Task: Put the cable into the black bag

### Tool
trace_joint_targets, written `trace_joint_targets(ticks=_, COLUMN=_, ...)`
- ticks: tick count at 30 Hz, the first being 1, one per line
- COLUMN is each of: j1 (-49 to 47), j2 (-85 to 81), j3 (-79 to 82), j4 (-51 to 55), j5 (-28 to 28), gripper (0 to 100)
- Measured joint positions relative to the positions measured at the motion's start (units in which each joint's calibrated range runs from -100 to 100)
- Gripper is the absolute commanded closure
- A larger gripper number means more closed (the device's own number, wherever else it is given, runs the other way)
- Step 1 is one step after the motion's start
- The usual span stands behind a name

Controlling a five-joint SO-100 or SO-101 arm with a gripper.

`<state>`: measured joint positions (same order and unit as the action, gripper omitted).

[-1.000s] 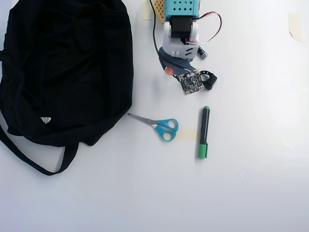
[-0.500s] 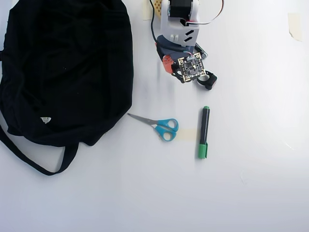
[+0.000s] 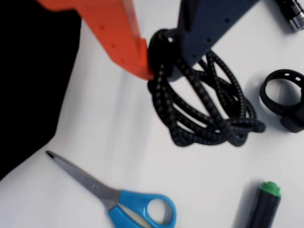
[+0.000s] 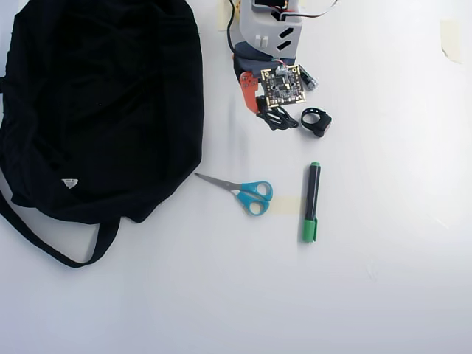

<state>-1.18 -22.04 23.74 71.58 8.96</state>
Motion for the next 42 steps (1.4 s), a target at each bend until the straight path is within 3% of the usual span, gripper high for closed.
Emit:
trace_joint_targets(ticks=4, j1=0.4, j2=0.0, j3=-0.1, j4=0.0, j5=-1.1, gripper=98)
trace_joint_targets(ticks=13, j1=3.0, j2=0.0, j3=-1.7, j4=0.0, j5=-11.5, gripper=98)
trace_joint_targets(ticks=34, j1=7.5, j2=0.0, j3=-6.7, j4=0.0, j5=-12.3, gripper=98)
trace_joint_targets(ticks=42, j1=15.9, j2=-0.1, j3=-7.7, j4=0.0, j5=-12.3, gripper=98)
